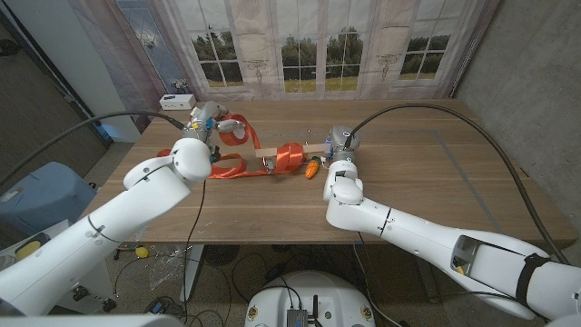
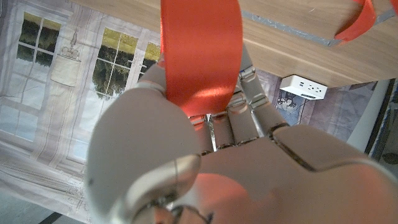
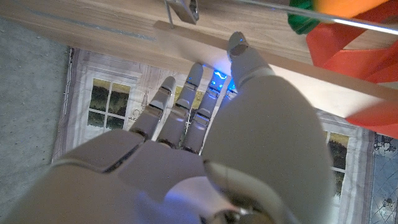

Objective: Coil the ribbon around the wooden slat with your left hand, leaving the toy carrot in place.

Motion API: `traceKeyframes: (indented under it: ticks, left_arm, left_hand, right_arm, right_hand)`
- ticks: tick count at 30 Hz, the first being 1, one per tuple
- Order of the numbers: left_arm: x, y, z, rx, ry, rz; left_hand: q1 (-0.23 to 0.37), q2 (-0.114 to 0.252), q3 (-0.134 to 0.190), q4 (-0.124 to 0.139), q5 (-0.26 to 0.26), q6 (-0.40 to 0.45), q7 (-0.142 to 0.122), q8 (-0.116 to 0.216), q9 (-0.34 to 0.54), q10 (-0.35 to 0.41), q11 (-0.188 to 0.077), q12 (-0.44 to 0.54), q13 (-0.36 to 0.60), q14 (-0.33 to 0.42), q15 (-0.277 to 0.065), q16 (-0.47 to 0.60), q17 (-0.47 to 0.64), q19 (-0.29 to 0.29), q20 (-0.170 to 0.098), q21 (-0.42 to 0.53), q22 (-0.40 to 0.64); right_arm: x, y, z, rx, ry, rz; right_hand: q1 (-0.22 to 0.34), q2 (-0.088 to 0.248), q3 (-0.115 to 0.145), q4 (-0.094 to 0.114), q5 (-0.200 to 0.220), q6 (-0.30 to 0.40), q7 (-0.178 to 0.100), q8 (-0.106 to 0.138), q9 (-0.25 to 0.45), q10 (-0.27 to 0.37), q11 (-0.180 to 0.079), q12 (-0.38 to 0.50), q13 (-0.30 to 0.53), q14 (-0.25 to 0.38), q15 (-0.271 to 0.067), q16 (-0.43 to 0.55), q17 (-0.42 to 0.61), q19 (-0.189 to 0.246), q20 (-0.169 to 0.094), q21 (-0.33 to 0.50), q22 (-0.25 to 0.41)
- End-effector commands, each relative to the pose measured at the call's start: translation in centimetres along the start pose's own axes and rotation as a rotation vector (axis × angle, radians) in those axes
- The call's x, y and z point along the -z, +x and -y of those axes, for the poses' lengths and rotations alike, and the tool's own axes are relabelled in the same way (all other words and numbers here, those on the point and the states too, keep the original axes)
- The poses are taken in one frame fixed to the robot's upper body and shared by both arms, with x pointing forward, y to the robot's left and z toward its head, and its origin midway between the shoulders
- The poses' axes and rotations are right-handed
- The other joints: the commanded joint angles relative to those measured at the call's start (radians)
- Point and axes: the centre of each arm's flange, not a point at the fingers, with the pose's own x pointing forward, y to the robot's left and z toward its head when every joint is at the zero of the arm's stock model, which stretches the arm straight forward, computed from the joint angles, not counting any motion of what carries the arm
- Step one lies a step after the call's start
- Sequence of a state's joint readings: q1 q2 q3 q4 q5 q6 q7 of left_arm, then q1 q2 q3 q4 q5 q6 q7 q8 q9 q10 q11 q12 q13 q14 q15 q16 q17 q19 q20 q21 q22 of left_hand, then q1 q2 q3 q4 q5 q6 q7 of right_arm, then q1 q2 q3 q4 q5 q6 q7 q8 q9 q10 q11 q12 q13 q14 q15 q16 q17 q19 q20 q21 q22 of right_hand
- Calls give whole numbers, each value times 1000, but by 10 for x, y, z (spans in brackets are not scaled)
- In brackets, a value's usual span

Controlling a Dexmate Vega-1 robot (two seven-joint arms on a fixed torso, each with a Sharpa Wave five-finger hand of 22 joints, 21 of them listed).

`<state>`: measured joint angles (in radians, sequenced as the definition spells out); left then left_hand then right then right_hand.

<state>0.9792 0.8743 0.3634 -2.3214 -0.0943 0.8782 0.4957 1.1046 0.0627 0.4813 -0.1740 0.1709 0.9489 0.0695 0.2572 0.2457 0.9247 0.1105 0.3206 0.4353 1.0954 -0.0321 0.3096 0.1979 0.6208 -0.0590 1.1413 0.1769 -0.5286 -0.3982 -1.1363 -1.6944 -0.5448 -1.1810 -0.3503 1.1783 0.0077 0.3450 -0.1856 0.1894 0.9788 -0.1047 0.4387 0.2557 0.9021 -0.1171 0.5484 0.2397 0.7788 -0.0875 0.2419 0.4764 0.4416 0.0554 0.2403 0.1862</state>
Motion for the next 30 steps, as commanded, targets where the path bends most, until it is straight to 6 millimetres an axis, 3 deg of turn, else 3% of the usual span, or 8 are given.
traceKeyframes:
  ticks: [1, 6, 11, 18, 22, 25, 26, 30]
  left_arm:
    - [27, 1, 22, 61, 48, -90]
    - [31, 0, 25, 67, 88, -104]
    - [33, -1, 29, 89, 152, -123]
    - [32, 0, 33, 160, 260, -160]
    - [31, 2, 36, 222, 300, -177]
    - [29, 3, 37, 256, 332, -187]
    - [29, 3, 37, 265, 343, -188]
    - [27, 3, 37, 293, 358, -186]
  left_hand:
    - [45, 48, 30, 12, 3, 85, -5, -3, 2, 229, -216, -2, -3, 166, -182, -3, 2, -3, -66, 0, 0]
    - [43, 46, 30, 12, 3, 79, -9, -8, 0, 223, -215, -10, -9, 165, -182, -4, 2, -8, -64, -1, -1]
    - [44, 40, 29, 10, 4, 61, -15, -18, -2, 214, -216, -20, -16, 157, -184, -7, 3, -14, -59, -1, -1]
    - [71, 12, 17, -2, 5, -19, -34, -56, -6, 156, -220, -49, -13, 90, -192, -29, 10, -64, -44, -11, 1]
    - [66, 9, -26, 22, 6, -151, -62, -78, -11, 17, -208, -107, -14, -109, -154, -79, 29, -177, 7, -37, 1]
    - [39, -11, -61, 27, 3, -257, -71, -82, -18, -107, -192, -136, -24, -273, -124, -110, 34, -261, 47, -71, -1]
    - [36, -15, -79, 25, 1, -308, -77, -84, -22, -160, -189, -138, -31, -351, -101, -115, 40, -288, 61, -84, -1]
    - [22, -26, -131, 29, 2, -465, -83, -87, -34, -327, -160, -143, -50, -528, -58, -119, 46, -356, 98, -122, -1]
  right_arm:
    - [-2, 1, -2, -73, -83, 31]
    - [-3, 2, -2, -103, -100, 30]
    - [-3, 3, 0, -129, -107, 41]
    - [-2, 3, 3, -167, -126, 60]
    - [-2, 4, 4, -204, -147, 53]
    - [-2, 4, 4, -224, -159, 41]
    - [-2, 4, 4, -217, -159, 40]
    - [-2, 2, 4, -202, -145, 38]
  right_hand:
    - [-60, 58, 54, 58, 1, 56, 55, -3, 2, 69, 77, 4, 61, -3, -84, 8, 6, 2, 4, 0, 2]
    - [-61, 65, 50, 56, 2, 40, 47, -12, -2, 36, 73, -13, 56, -24, -83, 6, 14, 1, 3, -1, 2]
    - [-63, 67, 46, 46, 3, -29, 18, -52, -14, -55, 61, -59, 45, -72, -76, -12, 14, 0, 9, -3, 3]
    - [-89, 57, 41, 43, 7, -186, -29, -151, -41, -228, 58, -147, 30, -160, -54, -40, -4, -16, 21, -11, 3]
    - [-119, 42, 29, 46, 12, -326, -44, -225, -49, -320, 63, -195, 31, -238, -45, -54, -15, -44, 30, -22, 3]
    - [-159, 23, 10, 55, 18, -413, -47, -256, -51, -407, 66, -240, 31, -311, -27, -57, -26, -77, 42, -31, 3]
    - [-178, 14, -2, 57, 23, -491, -46, -270, -52, -464, 72, -268, 31, -346, -20, -54, -29, -92, 46, -34, 3]
    - [-257, -12, -48, 85, 40, -602, -37, -265, -53, -539, 76, -304, 36, -414, -4, -51, -37, -115, 54, -36, 3]
